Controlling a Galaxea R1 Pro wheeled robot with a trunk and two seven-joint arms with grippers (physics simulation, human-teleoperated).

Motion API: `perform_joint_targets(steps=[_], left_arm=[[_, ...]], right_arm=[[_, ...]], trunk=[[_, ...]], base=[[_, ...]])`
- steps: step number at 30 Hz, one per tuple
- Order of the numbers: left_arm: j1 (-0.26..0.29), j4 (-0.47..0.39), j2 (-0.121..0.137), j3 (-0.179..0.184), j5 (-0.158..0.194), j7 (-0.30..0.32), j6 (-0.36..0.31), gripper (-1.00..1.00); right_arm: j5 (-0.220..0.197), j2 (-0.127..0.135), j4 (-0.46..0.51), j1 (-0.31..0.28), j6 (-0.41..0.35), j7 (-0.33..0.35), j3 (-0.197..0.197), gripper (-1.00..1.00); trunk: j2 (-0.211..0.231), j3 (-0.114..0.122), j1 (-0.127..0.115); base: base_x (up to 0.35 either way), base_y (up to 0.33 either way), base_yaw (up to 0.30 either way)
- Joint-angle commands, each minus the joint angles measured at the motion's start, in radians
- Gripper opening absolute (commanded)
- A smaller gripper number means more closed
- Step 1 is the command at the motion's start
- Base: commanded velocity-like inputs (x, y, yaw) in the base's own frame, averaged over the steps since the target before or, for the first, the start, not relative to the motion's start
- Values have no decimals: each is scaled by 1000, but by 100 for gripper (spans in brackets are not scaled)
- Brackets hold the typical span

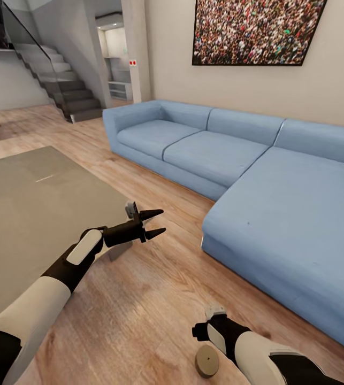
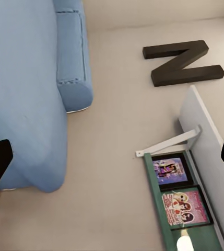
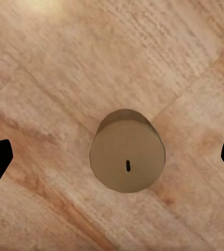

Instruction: Place each of the two pumpkins and all three candles from the living room inside a cabinet in the living room (use any cabinet), then make sure every cabinet is closed, and position the cauldron so it is next to a table in the living room.

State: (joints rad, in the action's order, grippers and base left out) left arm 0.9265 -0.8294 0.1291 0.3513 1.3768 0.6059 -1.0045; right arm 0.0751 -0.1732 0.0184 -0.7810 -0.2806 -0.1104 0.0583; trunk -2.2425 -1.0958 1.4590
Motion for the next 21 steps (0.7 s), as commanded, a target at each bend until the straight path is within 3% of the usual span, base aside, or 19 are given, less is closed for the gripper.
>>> perform_joint_targets(steps=[1,17,21], left_arm=[[0,1,1,0,1,0,0,100],[0,1,0,0,1,0,0,100],[0,1,0,0,1,0,0,100]], right_arm=[[0,0,-1,0,0,0,0,100],[3,3,3,0,4,-8,0,100],[3,2,4,0,4,-78,0,100]], trunk=[[-7,-3,4],[-119,-53,65],[-147,-66,81]], base=[[0,0,0],[0,0,0],[0,0,0]])
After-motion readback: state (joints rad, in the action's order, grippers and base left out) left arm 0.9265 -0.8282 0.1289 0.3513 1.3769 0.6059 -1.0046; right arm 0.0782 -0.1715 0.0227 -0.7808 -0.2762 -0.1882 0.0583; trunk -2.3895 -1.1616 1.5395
